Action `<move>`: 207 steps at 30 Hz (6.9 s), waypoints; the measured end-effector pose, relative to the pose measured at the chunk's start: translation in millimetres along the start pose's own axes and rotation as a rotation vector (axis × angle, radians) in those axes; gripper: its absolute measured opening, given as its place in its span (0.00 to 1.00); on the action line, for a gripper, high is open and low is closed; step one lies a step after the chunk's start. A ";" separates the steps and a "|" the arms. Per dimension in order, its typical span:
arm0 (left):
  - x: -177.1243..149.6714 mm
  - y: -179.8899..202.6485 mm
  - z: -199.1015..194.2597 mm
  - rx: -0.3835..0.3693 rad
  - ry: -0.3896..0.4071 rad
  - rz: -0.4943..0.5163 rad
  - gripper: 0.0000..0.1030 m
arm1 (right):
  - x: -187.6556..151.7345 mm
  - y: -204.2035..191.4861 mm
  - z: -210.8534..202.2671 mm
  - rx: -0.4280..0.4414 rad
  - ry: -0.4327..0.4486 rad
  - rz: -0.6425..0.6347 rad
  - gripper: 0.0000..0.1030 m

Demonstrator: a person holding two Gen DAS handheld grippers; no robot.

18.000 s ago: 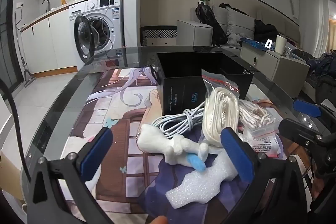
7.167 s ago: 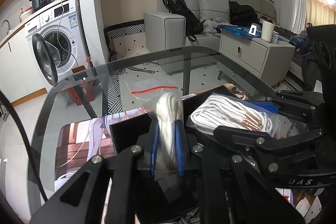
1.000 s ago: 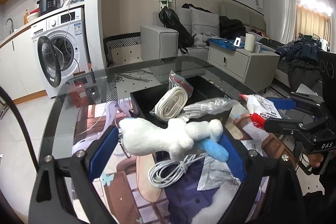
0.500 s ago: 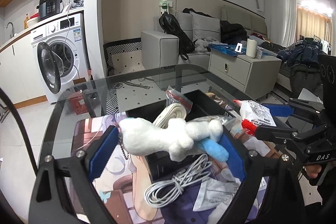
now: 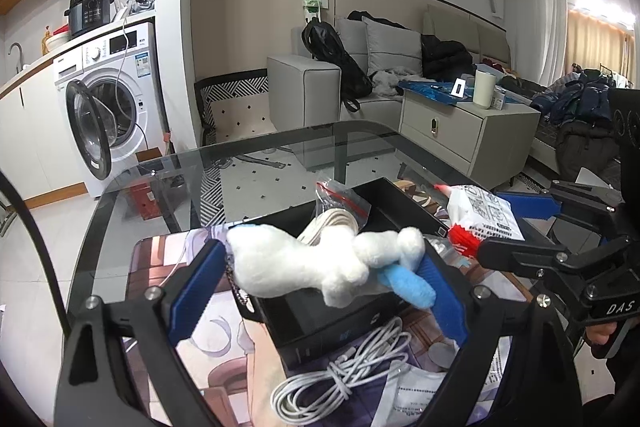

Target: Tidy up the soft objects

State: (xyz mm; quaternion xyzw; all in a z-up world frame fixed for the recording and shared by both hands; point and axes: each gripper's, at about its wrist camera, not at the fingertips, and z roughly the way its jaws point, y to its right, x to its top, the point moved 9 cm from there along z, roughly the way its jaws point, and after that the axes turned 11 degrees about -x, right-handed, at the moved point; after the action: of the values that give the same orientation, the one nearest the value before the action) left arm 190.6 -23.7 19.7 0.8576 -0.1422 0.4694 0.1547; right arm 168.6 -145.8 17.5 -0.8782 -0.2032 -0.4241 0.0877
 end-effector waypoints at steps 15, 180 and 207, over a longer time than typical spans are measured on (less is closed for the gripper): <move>-5.5 -11.6 37.4 0.005 -0.055 -0.010 0.90 | 5.4 3.5 38.1 -0.024 -0.041 -0.038 0.58; -162.8 28.8 -12.1 -0.094 -0.381 0.122 1.00 | -134.2 -2.0 48.1 0.033 -0.355 -0.228 0.98; -163.2 32.5 -15.1 -0.109 -0.378 0.151 0.99 | -137.3 -1.3 39.8 0.084 -0.351 -0.303 0.88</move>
State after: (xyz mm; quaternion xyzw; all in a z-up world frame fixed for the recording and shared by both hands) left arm 81.7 -31.3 -106.9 0.9077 -0.2578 0.3018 0.1358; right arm 119.7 -170.5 -114.5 -0.8936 -0.3622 -0.2642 0.0229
